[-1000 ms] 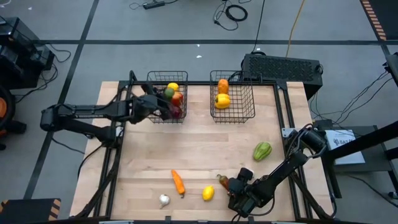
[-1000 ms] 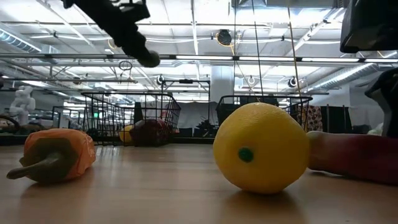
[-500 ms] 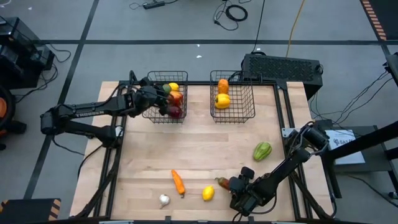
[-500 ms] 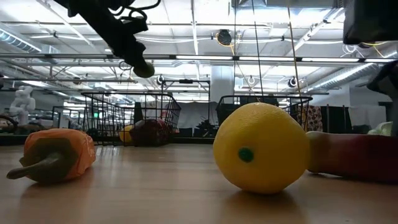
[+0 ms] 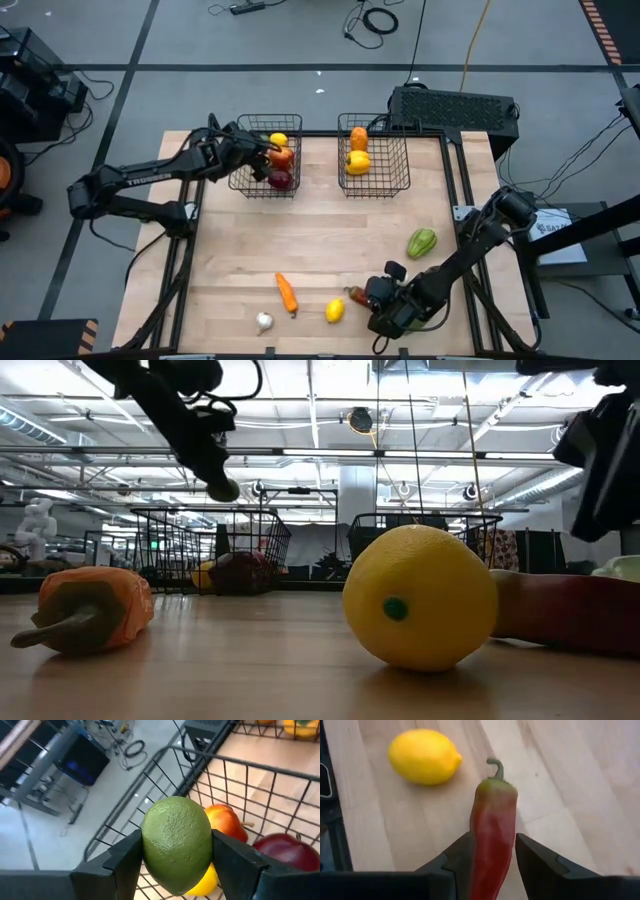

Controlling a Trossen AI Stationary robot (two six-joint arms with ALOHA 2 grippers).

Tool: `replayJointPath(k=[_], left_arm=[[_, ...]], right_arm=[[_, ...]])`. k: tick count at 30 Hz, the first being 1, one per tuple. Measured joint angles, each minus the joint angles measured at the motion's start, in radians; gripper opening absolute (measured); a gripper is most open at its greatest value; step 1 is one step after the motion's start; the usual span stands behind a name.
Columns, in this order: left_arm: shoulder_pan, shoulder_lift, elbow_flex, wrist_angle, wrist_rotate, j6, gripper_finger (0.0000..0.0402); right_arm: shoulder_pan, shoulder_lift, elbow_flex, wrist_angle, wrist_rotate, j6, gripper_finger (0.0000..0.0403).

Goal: Sort produce into baskets
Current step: Put the green lime into the left mesh basket

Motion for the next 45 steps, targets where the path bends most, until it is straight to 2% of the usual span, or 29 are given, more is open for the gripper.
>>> replayJointPath(k=[3, 5, 13, 17, 21, 31, 36, 45], left_arm=[[0.016, 0.01, 0.0, -0.004, 0.037, -0.014, 0.0222], [0.028, 0.019, 0.0, -0.005, 0.044, -0.014, 0.0222], [0.084, 0.066, -0.001, -0.007, 0.092, -0.015, 0.0222], [0.112, 0.104, -0.001, -0.006, 0.116, -0.015, 0.0222], [0.141, 0.145, -0.001, -0.005, 0.117, -0.016, 0.0222], [0.182, 0.224, -0.001, -0.006, 0.119, -0.04, 0.0222], [0.199, 0.234, -0.001, -0.004, 0.205, -0.042, 0.0223], [0.216, 0.234, -0.001, -0.003, 0.197, -0.067, 0.0279]], right_arm=[[-0.014, 0.004, 0.0, -0.01, -0.053, 0.036, 0.0146], [-0.02, 0.011, 0.0, -0.033, -0.089, 0.082, 0.0166], [-0.019, 0.047, 0.0, -0.029, -0.123, 0.099, 0.0299], [-0.019, 0.051, 0.0, -0.048, -0.108, 0.095, 0.0331], [-0.019, 0.051, 0.0, -0.063, -0.1, 0.078, 0.0328], [-0.018, 0.053, 0.0, -0.028, -0.1, 0.081, 0.0283], [-0.018, 0.08, 0.0, -0.022, -0.107, 0.084, 0.0277], [-0.031, 0.126, 0.001, -0.012, -0.171, 0.078, 0.0276]])
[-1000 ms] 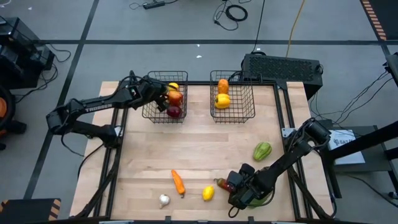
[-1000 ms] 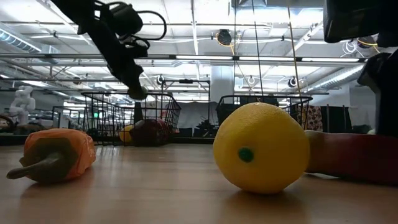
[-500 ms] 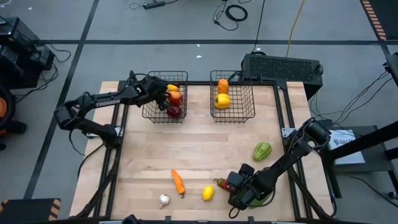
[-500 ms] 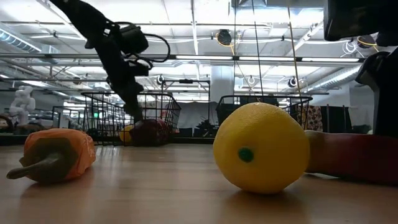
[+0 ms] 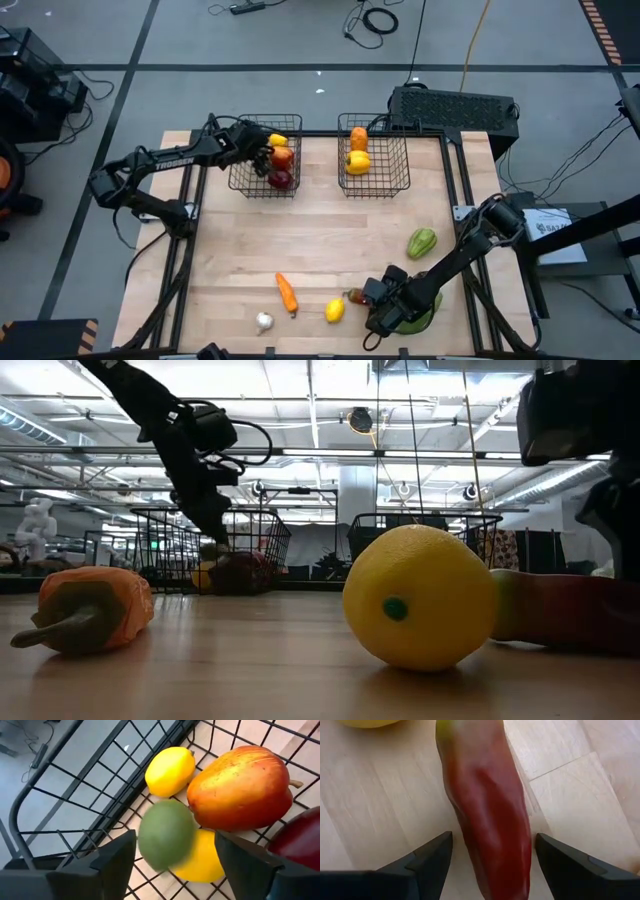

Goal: Sort produce into baskets
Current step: Put the green lime into the left mesh basket, then put the red chili pepper into the right mesh basket

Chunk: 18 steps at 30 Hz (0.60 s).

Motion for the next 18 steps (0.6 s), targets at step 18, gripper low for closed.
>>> replayJointPath(k=[18], left_arm=[[-0.14, -0.158, 0.0, -0.101, 0.022, -0.209, 0.0306]], right_arm=[[-0.002, -0.002, -0.001, 0.002, -0.044, -0.042, 0.0194]])
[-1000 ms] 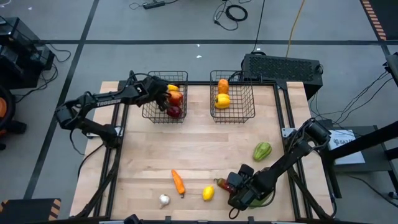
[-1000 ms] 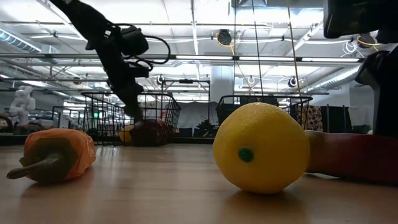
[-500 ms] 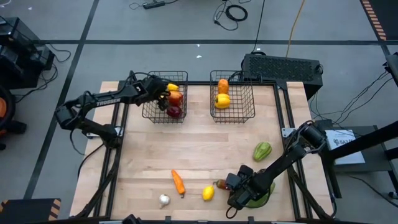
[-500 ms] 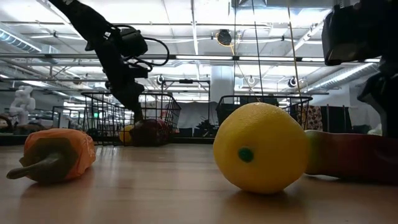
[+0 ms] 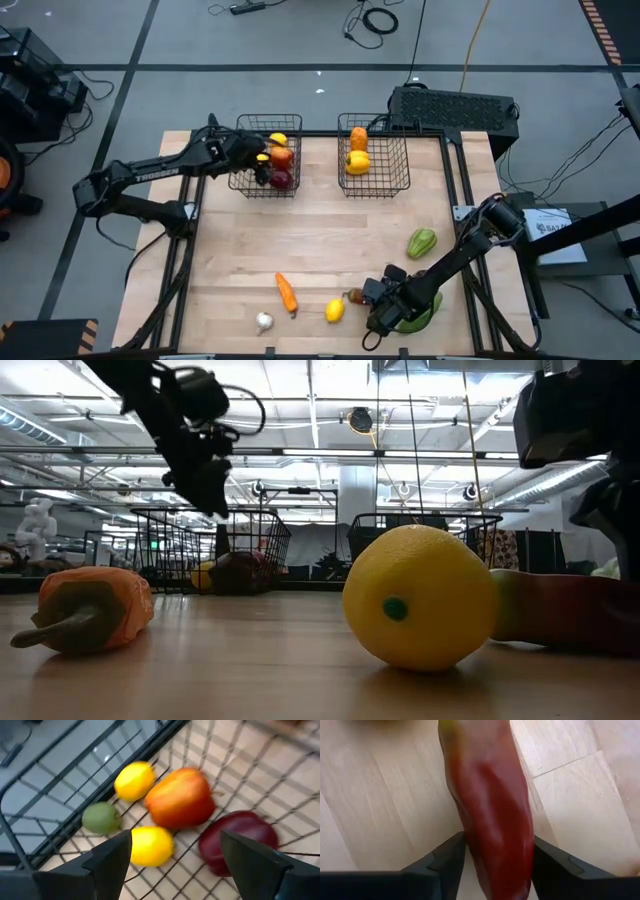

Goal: Sort produce into baskets
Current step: Put the red chili pepper into the right mesh basket

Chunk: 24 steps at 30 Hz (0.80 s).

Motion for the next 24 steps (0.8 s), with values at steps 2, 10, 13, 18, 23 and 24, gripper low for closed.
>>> replayJointPath(k=[2, 10, 13, 18, 23, 24], left_arm=[[-0.025, -0.022, 0.0, 0.005, 0.0, -0.001, 0.0306], [-0.09, -0.063, 0.0, 0.011, -0.001, -0.038, 0.0306], [-0.109, -0.063, 0.0, 0.012, 0.0, -0.053, 0.0306], [-0.136, -0.063, 0.0, 0.015, -0.006, -0.053, 0.0306], [-0.146, -0.063, 0.0, 0.017, -0.029, -0.054, 0.0306], [-0.148, -0.063, 0.0, 0.017, -0.029, -0.053, 0.0306]], right_arm=[[-0.003, 0.0, 0.0, 0.001, -0.005, -0.006, 0.0181], [-0.019, 0.0, 0.016, -0.003, -0.03, -0.039, 0.014], [-0.019, 0.002, 0.028, -0.001, -0.032, -0.054, 0.0129], [-0.019, 0.002, 0.05, -0.006, -0.03, -0.071, 0.0119], [-0.023, 0.002, 0.097, -0.072, -0.024, -0.078, 0.0119], [-0.025, 0.002, 0.108, -0.093, -0.024, -0.078, 0.0119]])
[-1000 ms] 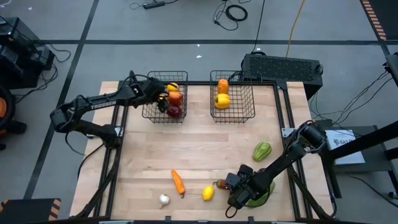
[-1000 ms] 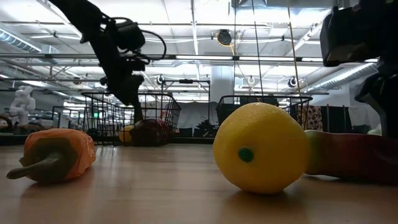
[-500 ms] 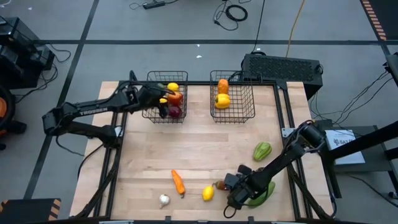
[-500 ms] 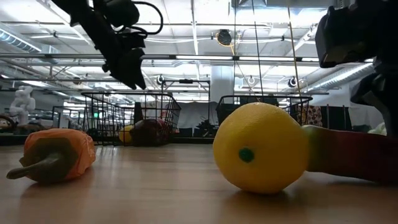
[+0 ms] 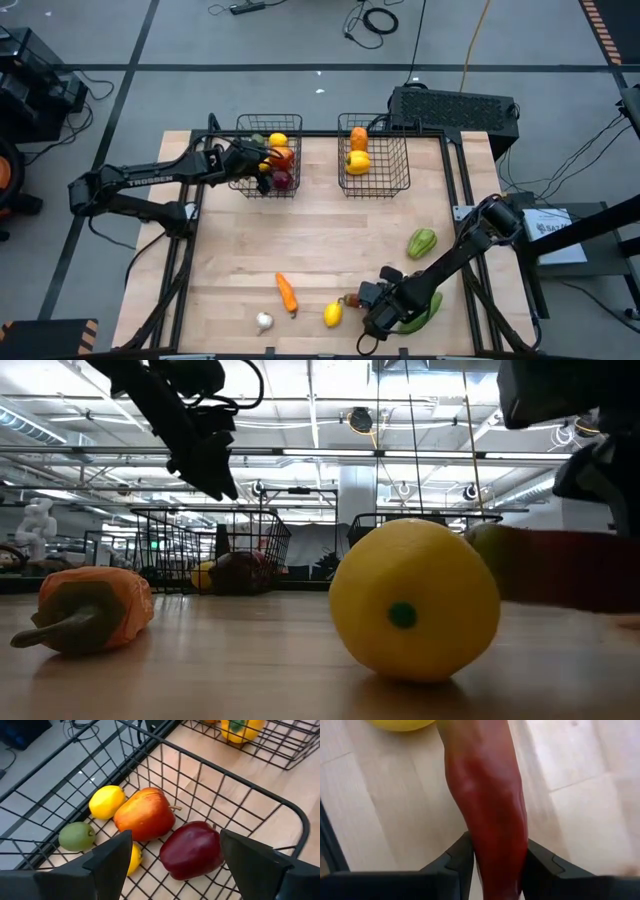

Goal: Sort produce into baskets
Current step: Put the red chili pepper into the right mesh basket

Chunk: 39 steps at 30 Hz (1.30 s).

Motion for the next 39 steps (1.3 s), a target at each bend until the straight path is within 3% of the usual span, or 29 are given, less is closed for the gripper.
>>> replayJointPath(k=[6, 18, 24, 30, 39], left_arm=[[-0.012, 0.0, 0.0, 0.0, -0.001, 0.001, 0.0306], [-0.018, 0.0, -0.032, -0.032, -0.026, -0.01, 0.0306], [-0.018, -0.009, -0.032, -0.028, -0.027, -0.023, 0.0306], [-0.018, -0.025, -0.033, -0.029, -0.027, -0.025, 0.0306], [-0.037, -0.026, -0.033, 0.013, -0.027, -0.025, 0.0306]], right_arm=[[-0.049, 0.0, 0.088, -0.197, 0.018, -0.081, 0.0118], [-0.285, 0.0, 0.329, -0.559, 0.179, -0.543, 0.0118], [-0.412, -0.002, 0.512, -0.791, 0.355, -0.721, 0.0118], [-0.58, -0.072, 0.576, -0.815, 0.601, -0.709, 0.0118], [-0.879, -0.103, 0.551, -0.754, 0.614, -0.595, 0.0118]])
